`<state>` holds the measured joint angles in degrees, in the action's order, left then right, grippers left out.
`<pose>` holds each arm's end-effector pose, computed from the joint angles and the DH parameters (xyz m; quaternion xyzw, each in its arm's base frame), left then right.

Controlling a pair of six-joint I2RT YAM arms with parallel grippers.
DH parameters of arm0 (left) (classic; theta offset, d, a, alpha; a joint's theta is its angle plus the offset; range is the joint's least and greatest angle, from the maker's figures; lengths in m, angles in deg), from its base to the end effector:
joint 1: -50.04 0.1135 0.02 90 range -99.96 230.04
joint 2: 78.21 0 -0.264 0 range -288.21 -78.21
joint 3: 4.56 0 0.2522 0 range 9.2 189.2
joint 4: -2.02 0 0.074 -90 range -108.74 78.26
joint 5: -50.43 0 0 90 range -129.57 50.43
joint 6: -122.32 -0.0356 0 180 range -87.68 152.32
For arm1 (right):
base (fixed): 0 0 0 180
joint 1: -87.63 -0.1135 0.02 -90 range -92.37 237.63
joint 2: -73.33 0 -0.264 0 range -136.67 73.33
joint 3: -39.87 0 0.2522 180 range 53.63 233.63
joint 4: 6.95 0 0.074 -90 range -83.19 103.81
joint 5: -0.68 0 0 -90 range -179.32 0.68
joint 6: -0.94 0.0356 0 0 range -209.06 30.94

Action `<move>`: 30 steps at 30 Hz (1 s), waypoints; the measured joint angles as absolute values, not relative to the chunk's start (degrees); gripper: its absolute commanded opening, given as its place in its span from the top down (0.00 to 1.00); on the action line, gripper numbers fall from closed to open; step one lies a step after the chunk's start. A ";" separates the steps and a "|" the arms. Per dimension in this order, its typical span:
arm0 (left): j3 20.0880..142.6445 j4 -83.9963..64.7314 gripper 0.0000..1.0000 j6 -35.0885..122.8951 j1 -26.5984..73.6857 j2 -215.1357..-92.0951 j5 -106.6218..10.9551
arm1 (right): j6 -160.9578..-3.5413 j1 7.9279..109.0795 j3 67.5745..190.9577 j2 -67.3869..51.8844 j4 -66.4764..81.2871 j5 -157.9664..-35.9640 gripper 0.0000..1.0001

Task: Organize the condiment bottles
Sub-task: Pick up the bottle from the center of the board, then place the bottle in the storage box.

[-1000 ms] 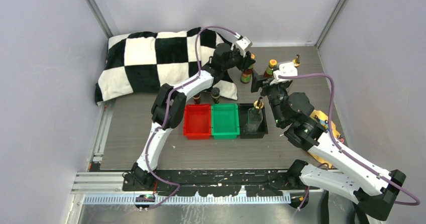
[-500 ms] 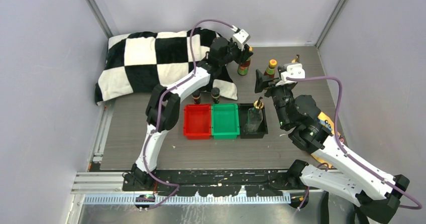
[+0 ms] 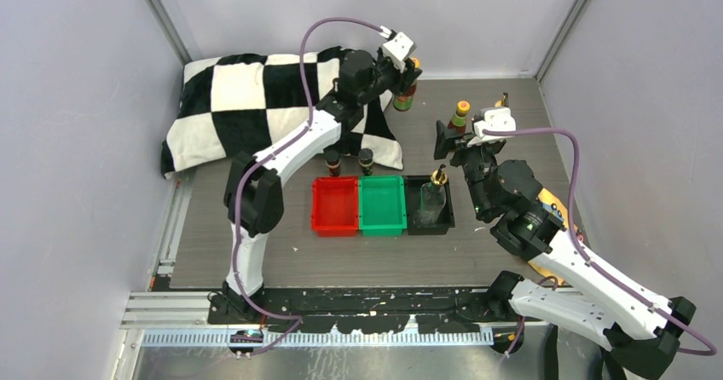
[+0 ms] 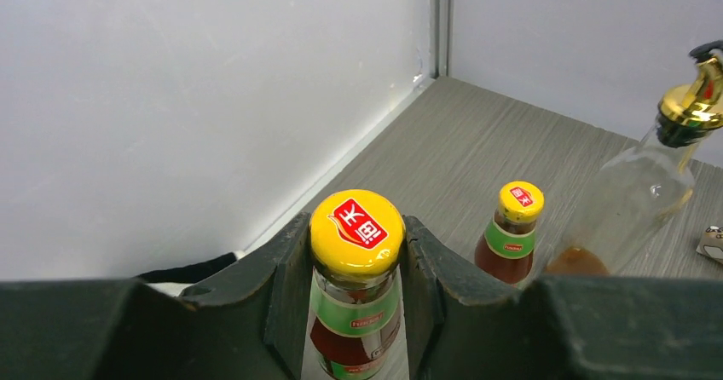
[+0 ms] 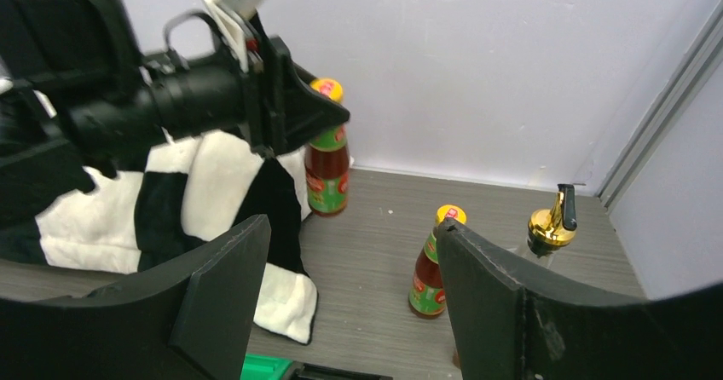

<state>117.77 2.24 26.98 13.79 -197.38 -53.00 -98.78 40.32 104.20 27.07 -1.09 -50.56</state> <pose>0.4055 -0.3076 0.3643 0.3214 0.6067 -0.2699 0.6752 0.1362 0.1148 0.4040 -0.0558 0.6438 0.0393 0.7622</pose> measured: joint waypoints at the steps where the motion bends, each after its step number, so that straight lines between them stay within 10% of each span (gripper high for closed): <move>1: 117.01 1.67 1.00 26.52 13.79 -195.83 -52.57 | -98.74 40.32 104.44 27.07 -0.44 -50.52 0.23; 30: 101.62 -16.23 1.00 18.48 13.79 -155.27 -30.01 | -90.39 40.32 151.96 -5.28 32.39 -57.77 0.18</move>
